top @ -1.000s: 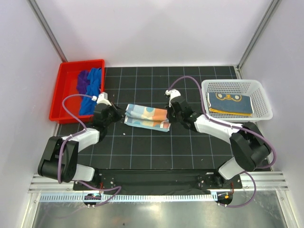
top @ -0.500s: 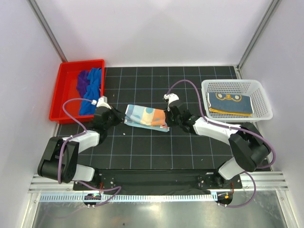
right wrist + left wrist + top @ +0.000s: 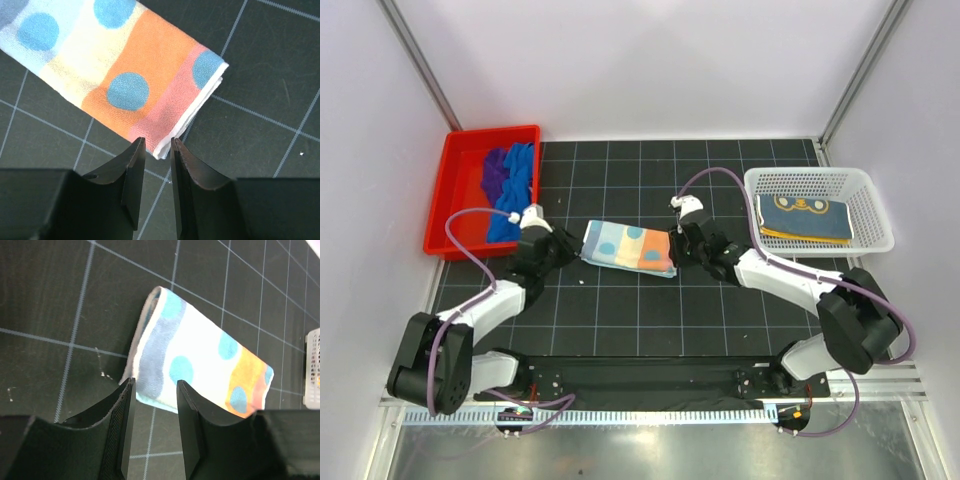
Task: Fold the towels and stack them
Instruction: Fold the towel
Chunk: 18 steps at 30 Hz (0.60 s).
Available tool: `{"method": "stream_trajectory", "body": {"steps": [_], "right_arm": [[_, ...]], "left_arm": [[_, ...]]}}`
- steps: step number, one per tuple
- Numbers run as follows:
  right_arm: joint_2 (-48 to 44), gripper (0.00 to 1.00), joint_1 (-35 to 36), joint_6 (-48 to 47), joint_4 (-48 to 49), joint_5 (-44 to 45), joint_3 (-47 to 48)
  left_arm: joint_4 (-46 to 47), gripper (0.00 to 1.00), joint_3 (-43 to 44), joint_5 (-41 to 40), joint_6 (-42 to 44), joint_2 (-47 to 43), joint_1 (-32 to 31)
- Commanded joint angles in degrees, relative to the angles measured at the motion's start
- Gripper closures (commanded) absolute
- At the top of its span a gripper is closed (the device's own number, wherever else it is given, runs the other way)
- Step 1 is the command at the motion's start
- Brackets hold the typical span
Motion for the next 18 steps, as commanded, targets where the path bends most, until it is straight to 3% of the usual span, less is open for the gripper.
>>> {"method": "stream_trajectory", "body": {"steps": [1, 11, 18], "right_arm": [[1.3, 0.66, 0.4, 1.5, 0.0, -0.2, 2.0], [9.0, 0.76, 0.7, 2.9, -2.9, 1.1, 1.7], [10.3, 0.8, 0.7, 3.7, -5.3, 1.8, 2.4]], "left_arm": [[-4.9, 0.58, 4.3, -5.3, 4.0, -0.9, -3.1], [-9.1, 0.65, 11.8, -5.7, 5.6, 14.7, -4.7], [-11.0, 0.69, 12.4, -5.4, 5.9, 18.6, -4.7]]}}
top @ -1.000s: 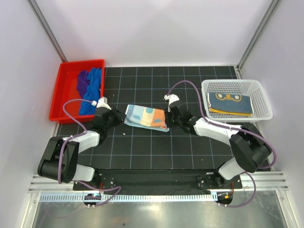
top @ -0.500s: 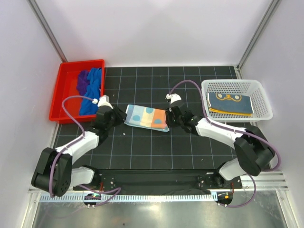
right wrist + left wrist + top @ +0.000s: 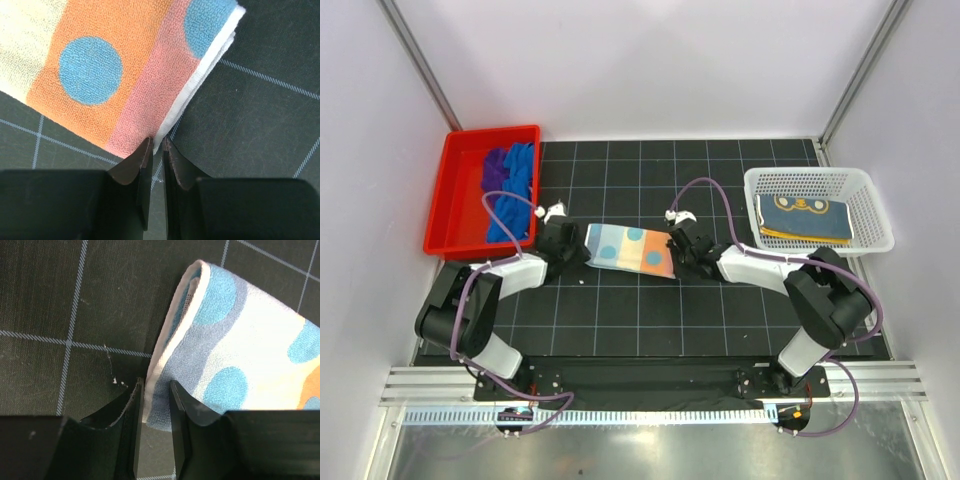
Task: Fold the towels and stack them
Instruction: Fold the towel
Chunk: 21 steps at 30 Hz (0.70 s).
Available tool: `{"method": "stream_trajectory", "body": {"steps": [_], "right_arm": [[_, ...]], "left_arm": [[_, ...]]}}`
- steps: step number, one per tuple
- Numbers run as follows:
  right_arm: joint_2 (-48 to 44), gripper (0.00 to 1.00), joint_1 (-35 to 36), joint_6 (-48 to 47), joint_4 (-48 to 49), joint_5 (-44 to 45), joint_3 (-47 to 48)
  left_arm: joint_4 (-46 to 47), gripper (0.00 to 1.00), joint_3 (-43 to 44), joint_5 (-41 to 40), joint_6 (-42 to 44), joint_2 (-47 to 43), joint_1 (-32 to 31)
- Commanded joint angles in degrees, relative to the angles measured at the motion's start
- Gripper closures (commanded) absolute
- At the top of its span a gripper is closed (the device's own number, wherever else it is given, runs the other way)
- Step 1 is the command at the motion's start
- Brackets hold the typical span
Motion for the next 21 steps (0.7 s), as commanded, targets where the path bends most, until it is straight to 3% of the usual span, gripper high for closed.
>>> {"method": "stream_trajectory", "body": {"steps": [1, 13, 21], "right_arm": [[0.0, 0.8, 0.4, 1.1, -2.1, 1.6, 1.9], [-7.0, 0.62, -0.4, 4.0, -8.0, 10.1, 6.5], [-11.5, 0.48, -3.9, 6.3, -9.8, 8.1, 6.7]], "left_arm": [[-2.4, 0.69, 1.5, -1.2, 1.4, 0.7, 0.0], [-10.5, 0.59, 5.9, -5.9, 4.4, -6.9, -1.3], [-16.3, 0.55, 9.4, -9.3, 4.9, -11.1, -6.1]]}}
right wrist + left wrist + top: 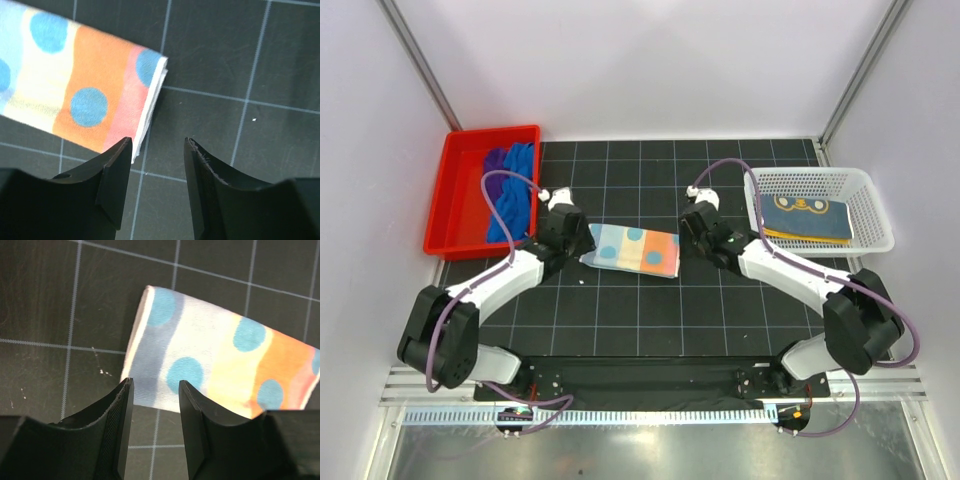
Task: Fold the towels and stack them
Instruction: Fold the towel, then neatly place the folded towel into the bin
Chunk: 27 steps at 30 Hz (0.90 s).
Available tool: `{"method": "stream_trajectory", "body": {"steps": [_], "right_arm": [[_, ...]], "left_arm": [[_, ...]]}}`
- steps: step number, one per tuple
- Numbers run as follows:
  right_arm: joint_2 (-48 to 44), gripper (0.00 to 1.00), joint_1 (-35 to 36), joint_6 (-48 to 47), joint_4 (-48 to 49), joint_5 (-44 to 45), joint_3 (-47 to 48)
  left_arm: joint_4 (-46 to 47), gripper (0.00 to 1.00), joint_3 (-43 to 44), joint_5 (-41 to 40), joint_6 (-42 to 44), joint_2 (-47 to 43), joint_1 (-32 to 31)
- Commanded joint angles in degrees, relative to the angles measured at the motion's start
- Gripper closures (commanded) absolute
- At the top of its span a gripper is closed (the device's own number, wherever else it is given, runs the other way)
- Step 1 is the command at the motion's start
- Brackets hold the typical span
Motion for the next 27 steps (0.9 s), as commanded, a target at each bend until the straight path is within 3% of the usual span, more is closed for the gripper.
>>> {"method": "stream_trajectory", "body": {"steps": [1, 4, 10, 27], "right_arm": [[-1.7, 0.47, -2.0, 2.1, -0.7, -1.7, 2.0], [-0.5, 0.35, -3.1, 3.6, 0.7, -4.9, 2.1], [5.3, 0.24, -6.0, 7.1, 1.1, -10.4, 5.0], [18.4, 0.33, -4.5, 12.7, 0.6, -11.3, 10.6]], "left_arm": [[-3.2, 0.55, 2.7, -2.4, 0.7, -2.4, -1.9], [-3.6, 0.54, 3.3, -1.7, -0.1, -3.6, -3.9], [-5.1, 0.54, 4.7, -0.4, -0.6, -4.2, -7.7], [-7.0, 0.54, 1.3, 1.7, -1.1, -13.3, -10.5]]}}
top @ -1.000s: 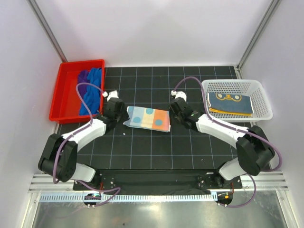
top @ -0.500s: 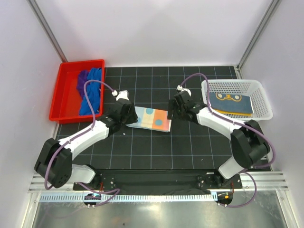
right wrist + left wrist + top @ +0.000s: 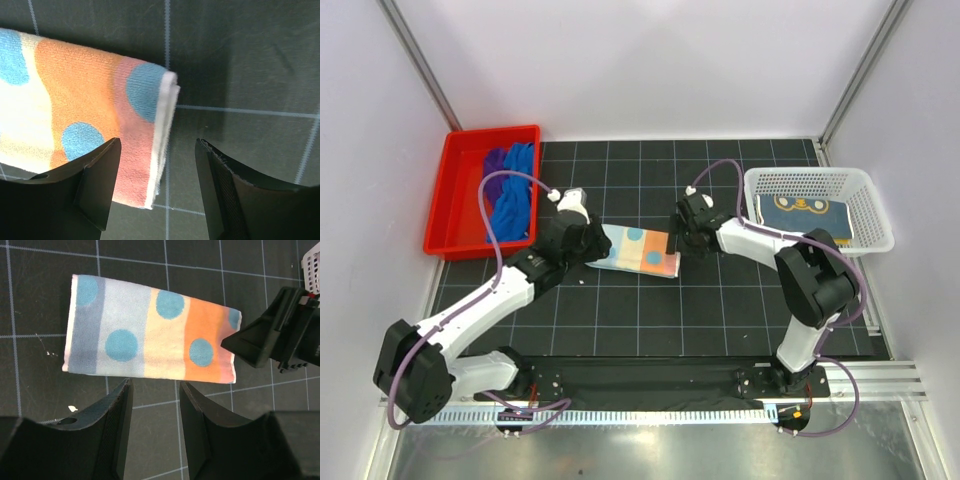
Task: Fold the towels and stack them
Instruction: Neatly place the folded towel into the bin
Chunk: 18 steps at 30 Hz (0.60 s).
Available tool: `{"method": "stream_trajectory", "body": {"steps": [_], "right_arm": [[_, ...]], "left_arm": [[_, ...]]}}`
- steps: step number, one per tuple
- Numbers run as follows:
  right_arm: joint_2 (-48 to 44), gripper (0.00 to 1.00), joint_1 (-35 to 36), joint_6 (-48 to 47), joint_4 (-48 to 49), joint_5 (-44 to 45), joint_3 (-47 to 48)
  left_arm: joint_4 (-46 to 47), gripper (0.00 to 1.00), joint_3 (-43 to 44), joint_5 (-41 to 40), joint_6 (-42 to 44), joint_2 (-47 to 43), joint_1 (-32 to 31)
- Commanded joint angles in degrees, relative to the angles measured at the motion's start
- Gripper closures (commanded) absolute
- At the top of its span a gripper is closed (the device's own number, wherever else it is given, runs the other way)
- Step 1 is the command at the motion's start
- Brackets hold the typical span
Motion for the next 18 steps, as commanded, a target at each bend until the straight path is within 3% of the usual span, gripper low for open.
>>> {"method": "stream_trajectory", "body": {"steps": [1, 11, 14, 18], "right_arm": [[1.7, 0.32, 2.3, 1.9, 0.9, 1.4, 3.4], [6.5, 0.38, 3.8, 3.8, -0.5, 5.9, 5.0], [7.4, 0.42, 4.3, 3.6, -1.8, 7.4, 6.3], [9.0, 0.55, 5.4, 2.2, -4.0, 9.2, 8.3]], "left_arm": [[-0.2, 0.54, -1.0, 0.8, 0.2, -1.6, -0.3], [-0.9, 0.55, -3.2, 1.7, 0.3, -6.4, -0.3], [-0.9, 0.55, -3.2, 2.4, 0.3, -7.1, -0.3], [-1.2, 0.55, -3.2, 3.5, 0.3, -8.3, -0.3]]}}
